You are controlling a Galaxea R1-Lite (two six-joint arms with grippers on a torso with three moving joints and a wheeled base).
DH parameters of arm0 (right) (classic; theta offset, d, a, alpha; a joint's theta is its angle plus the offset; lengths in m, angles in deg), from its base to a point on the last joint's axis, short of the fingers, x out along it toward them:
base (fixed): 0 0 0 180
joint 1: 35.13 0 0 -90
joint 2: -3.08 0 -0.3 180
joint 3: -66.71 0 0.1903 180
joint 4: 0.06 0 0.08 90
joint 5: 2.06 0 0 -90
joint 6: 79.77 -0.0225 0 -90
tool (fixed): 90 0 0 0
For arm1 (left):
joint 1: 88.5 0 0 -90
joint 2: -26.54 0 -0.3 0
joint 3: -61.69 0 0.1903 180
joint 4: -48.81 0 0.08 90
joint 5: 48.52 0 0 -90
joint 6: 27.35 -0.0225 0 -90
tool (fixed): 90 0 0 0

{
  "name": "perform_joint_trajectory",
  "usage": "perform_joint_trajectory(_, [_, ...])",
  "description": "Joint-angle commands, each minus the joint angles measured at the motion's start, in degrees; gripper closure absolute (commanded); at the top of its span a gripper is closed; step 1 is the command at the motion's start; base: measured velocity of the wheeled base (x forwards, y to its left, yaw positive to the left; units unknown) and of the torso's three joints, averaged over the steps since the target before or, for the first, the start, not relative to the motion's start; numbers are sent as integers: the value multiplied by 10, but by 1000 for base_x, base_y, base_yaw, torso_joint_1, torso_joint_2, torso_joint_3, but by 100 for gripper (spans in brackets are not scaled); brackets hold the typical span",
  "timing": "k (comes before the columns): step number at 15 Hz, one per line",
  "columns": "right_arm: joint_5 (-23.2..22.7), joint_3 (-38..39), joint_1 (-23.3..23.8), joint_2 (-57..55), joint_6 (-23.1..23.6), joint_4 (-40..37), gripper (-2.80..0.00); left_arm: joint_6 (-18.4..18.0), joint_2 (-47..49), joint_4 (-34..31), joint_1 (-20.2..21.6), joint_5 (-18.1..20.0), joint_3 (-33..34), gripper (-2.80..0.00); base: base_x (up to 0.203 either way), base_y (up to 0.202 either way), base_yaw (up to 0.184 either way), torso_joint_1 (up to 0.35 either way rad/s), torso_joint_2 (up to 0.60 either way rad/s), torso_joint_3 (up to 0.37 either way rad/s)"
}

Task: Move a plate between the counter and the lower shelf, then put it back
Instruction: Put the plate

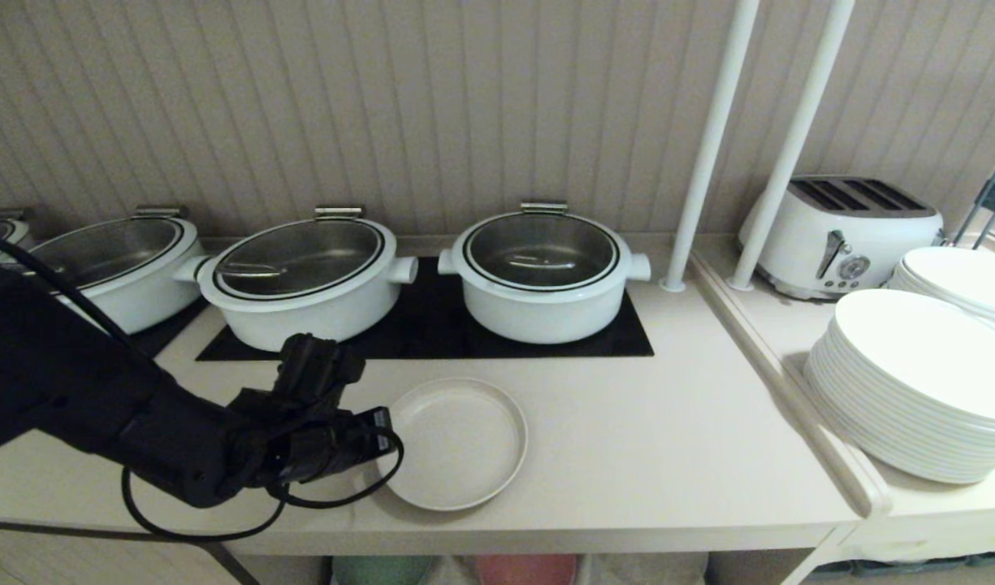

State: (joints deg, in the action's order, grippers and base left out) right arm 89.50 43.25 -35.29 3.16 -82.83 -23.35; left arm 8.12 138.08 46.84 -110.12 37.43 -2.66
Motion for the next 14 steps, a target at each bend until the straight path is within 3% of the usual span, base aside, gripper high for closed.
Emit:
perform_joint_trajectory(1, [0, 0, 0, -1, 0, 0, 0, 2, -1, 1, 0, -1, -1, -280, 0, 0, 0, 0, 0, 0])
perform_joint_trajectory(9, [0, 0, 0, -1, 0, 0, 0, 1, -35, 1, 2, -6, 9, -280, 0, 0, 0, 0, 0, 0])
perform_joint_trajectory(14, [0, 0, 0, -1, 0, 0, 0, -1, -118, 1, 2, -7, 91, -280, 0, 0, 0, 0, 0, 0])
